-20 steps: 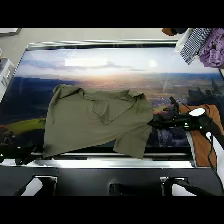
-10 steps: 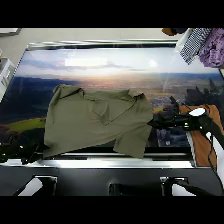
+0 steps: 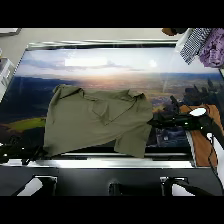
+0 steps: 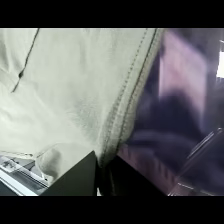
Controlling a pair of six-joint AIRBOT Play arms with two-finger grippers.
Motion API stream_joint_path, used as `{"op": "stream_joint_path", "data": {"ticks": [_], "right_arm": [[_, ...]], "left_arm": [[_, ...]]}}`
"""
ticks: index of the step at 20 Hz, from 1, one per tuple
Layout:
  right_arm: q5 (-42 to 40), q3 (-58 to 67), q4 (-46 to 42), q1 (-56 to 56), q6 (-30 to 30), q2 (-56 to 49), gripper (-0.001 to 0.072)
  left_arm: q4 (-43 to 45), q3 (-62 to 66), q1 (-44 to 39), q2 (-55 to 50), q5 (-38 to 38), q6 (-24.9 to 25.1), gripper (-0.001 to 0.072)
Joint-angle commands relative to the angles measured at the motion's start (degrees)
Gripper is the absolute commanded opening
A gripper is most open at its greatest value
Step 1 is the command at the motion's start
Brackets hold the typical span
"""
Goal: Fold the clothes and pants, and hang the long-sleeved shirts on hangers.
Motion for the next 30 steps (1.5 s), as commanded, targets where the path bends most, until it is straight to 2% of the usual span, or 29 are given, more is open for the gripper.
{"op": "stream_joint_path", "data": {"ticks": [1,3,6,9,12,16,18,20,23,26,30], "right_arm": [[0.46,0.04,1.27,0.07,0.17,0.07,0.003],[1.66,0.07,3.32,0.07,-0.83,0.07,0.0029],[2.34,0.26,9.22,1.07,-5.42,0.2,0.0028],[-4.24,5.66,7.67,8.55,-5.05,0.59,0.0028],[-12.11,19.91,-2.71,14.86,4.09,0.9,0.0027],[-12.85,43.54,-21.46,17.16,18.29,3.28,0.0027],[-12.02,51.95,-27.17,17.16,21.68,7.19,0.0027],[-10.99,56.52,-29.03,17.14,23.1,12.96,0.0027],[-7.8,57.51,-29.81,17.14,24.28,23.37,0.0027],[-4.98,57.51,-29.83,17.14,27.71,31.89,0.0027],[-4.15,57.51,-29.77,17.14,33.77,35.78,0.0027]], "left_arm": [[-8.59,0.44,0.0,0.13,-1.57,4.63,0.0016],[-12.35,1.9,-1.42,0.13,-1.51,6.16,0.0014],[-13.55,7.8,-8.02,0.13,-0.13,5.81,0.0012],[-13.55,18.99,-16.06,0.15,4.48,0.63,0.0012],[-10.03,35.63,-22.03,0.15,7.91,-2.27,0.0011],[3.93,61.86,-26.32,1.36,8.39,-11.21,0.0012],[8.37,72.08,-26.8,3.48,8.33,-14.51,0.0012],[11.89,79.34,-26.75,7.28,8.28,-17.68,0.0012],[16.98,81.57,-26.75,15.1,6.71,-20.65,0.0012],[24.7,81.55,-26.75,21.46,0.7,-24.28,0.0012],[28.76,81.44,-26.75,23.43,-3.69,-24.85,0.0012]]}}
